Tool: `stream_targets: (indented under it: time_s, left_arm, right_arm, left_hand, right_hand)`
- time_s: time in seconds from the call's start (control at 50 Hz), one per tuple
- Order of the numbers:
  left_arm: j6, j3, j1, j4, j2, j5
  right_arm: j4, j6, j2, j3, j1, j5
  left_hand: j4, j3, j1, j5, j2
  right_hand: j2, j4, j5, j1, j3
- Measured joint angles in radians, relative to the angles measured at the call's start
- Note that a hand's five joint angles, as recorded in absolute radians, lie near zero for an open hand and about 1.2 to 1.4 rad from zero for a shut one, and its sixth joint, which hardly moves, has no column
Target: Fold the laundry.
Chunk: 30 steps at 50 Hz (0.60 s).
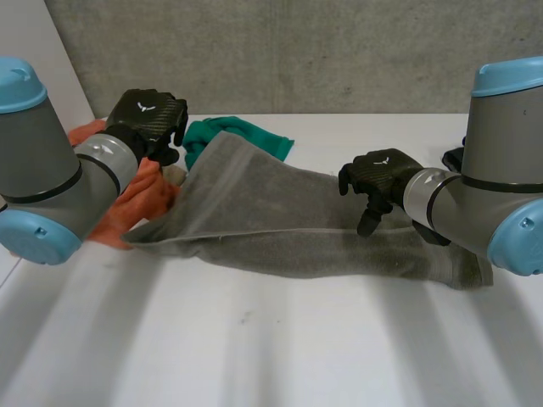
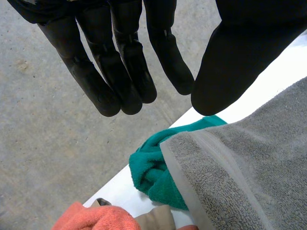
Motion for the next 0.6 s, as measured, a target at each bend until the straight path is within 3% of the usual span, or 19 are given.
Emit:
stream_targets:
  time_s: [0.02,0.04,0.06,0.08,0.1,0.12,0.22,0.34,0.54,0.6]
  left_arm:
    - [-0.003,0.005,0.001,-0.004,-0.003,-0.001]
    - [-0.009,0.014,0.001,-0.011,-0.009,-0.001]
    - [-0.014,0.021,0.002,-0.017,-0.013,-0.001]
    - [-0.017,0.026,0.002,-0.021,-0.016,-0.001]
    - [-0.027,0.04,0.004,-0.035,-0.026,-0.002]
    - [-0.032,0.047,0.004,-0.042,-0.03,-0.002]
    - [-0.049,0.071,0.009,-0.078,-0.042,0.001]
    - [-0.053,0.069,0.015,-0.117,-0.023,0.003]
    - [0.006,-0.018,0.042,-0.22,0.042,0.008]
    - [0.093,-0.071,0.054,-0.23,0.03,0.024]
  right_arm:
    - [0.006,0.01,0.0,-0.003,0.006,0.003]
    - [0.017,0.027,-0.002,-0.009,0.016,0.007]
    - [0.026,0.042,-0.002,-0.013,0.024,0.011]
    - [0.033,0.054,-0.003,-0.015,0.03,0.015]
    - [0.051,0.082,-0.004,-0.022,0.046,0.023]
    - [0.06,0.099,-0.006,-0.024,0.055,0.029]
    - [0.08,0.14,-0.012,-0.025,0.076,0.049]
    - [0.061,0.088,-0.02,-0.017,0.06,0.071]
    - [0.021,-0.208,-0.032,-0.003,-0.02,0.182]
    - [0.003,-0.304,-0.013,0.007,-0.047,0.208]
  left_hand:
    - [-0.023,-0.023,-0.034,-0.023,-0.036]
    - [-0.263,-0.258,-0.306,-0.263,-0.283]
    - [-0.376,-0.368,-0.435,-0.376,-0.394]
    - [-0.376,-0.368,-0.435,-0.376,-0.394]
    - [-0.684,-0.67,-0.757,-0.676,-0.688]
    - [-0.768,-0.753,-0.82,-0.753,-0.755]
    - [-0.842,-0.833,-0.843,-0.818,-0.831]
    - [-0.842,-0.833,-0.843,-0.818,-0.832]
    - [-0.839,-0.83,-0.834,-0.815,-0.826]
    - [-0.792,-0.793,-0.781,-0.79,-0.783]
  right_hand:
    - [0.0,-0.094,-0.09,-0.092,-0.096]
    - [0.0,-0.23,-0.213,-0.227,-0.227]
    - [0.0,-0.281,-0.258,-0.284,-0.285]
    - [0.0,-0.314,-0.289,-0.31,-0.312]
    - [0.001,-0.352,-0.322,-0.348,-0.353]
    - [0.001,-0.36,-0.323,-0.351,-0.362]
    - [0.002,-0.366,-0.323,-0.351,-0.363]
    - [0.002,-0.362,-0.32,-0.347,-0.358]
    - [0.002,-0.248,-0.213,-0.243,-0.239]
    - [0.002,-0.212,-0.176,-0.207,-0.205]
